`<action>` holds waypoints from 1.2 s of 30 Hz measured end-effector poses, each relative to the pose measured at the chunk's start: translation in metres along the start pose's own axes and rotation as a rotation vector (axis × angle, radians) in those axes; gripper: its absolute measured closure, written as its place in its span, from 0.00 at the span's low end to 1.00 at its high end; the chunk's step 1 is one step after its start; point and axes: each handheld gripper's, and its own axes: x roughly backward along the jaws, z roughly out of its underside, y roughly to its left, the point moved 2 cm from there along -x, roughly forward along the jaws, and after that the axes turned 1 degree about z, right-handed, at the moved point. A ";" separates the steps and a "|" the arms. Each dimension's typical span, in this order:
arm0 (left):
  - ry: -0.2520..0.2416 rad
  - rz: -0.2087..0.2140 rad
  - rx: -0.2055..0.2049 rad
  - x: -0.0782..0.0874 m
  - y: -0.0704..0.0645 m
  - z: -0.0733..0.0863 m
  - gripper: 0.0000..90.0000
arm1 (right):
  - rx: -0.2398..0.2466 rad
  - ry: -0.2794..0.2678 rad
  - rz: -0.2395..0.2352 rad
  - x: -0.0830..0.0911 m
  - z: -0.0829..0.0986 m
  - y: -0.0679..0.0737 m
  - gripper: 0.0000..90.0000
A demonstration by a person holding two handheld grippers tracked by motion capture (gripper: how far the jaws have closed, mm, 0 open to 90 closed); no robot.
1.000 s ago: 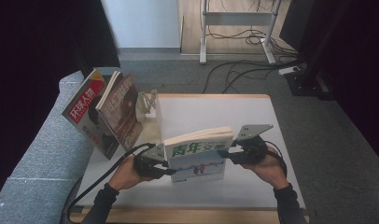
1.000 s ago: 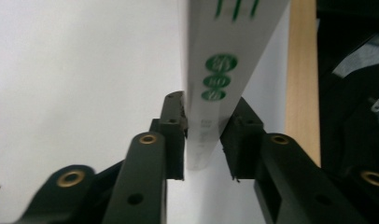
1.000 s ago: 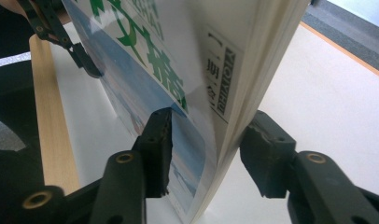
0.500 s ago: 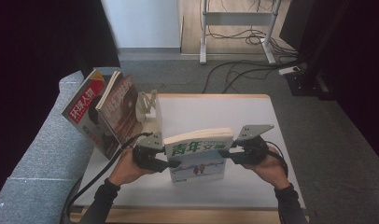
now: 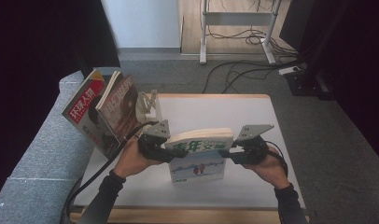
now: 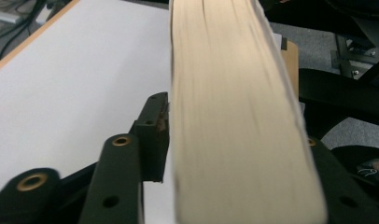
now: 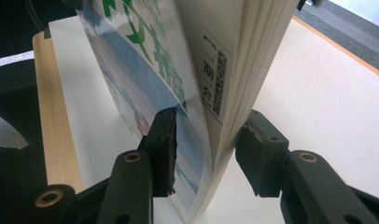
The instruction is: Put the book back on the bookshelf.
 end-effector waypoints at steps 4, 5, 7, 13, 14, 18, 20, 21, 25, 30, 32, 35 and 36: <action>0.014 -0.012 0.001 -0.001 0.000 -0.001 0.74 | -0.001 -0.004 0.000 0.000 0.000 0.000 0.65; 0.014 -0.013 0.003 -0.001 0.000 -0.001 0.76 | -0.001 -0.006 0.001 0.000 0.001 -0.001 0.65; 0.014 -0.015 0.000 -0.001 0.000 -0.001 0.79 | -0.003 -0.011 0.004 0.000 0.002 -0.001 0.65; 0.007 -0.011 -0.007 -0.001 0.000 -0.001 0.81 | -0.012 -0.026 0.049 0.002 0.008 -0.003 0.58; 0.008 -0.012 -0.005 -0.002 0.001 -0.001 0.81 | -0.015 -0.030 0.059 0.004 0.011 -0.004 0.56; 0.006 -0.008 0.001 -0.002 0.002 0.000 0.81 | -0.035 -0.047 0.109 0.010 0.023 -0.009 0.47; 0.005 -0.008 0.000 -0.001 0.001 0.000 0.81 | -0.058 -0.056 0.141 0.014 0.031 -0.013 0.42; 0.005 -0.008 0.000 -0.001 0.001 0.000 0.81 | -0.071 -0.057 0.159 0.016 0.037 -0.016 0.39; 0.007 -0.003 0.003 -0.001 0.002 0.000 0.82 | -0.122 -0.044 0.224 0.018 0.061 -0.025 0.31; 0.005 -0.008 0.012 -0.002 0.003 -0.001 0.82 | -0.176 -0.016 0.279 0.016 0.091 -0.031 0.25; 0.004 -0.011 0.010 -0.002 0.003 0.000 0.82 | -0.194 -0.003 0.309 0.014 0.104 -0.033 0.21; 0.002 -0.013 0.011 -0.002 0.003 0.000 0.82 | -0.252 0.018 0.348 0.009 0.124 -0.037 0.15; 0.002 -0.012 0.010 -0.002 0.003 0.000 0.82 | -0.269 0.028 0.360 0.007 0.130 -0.038 0.15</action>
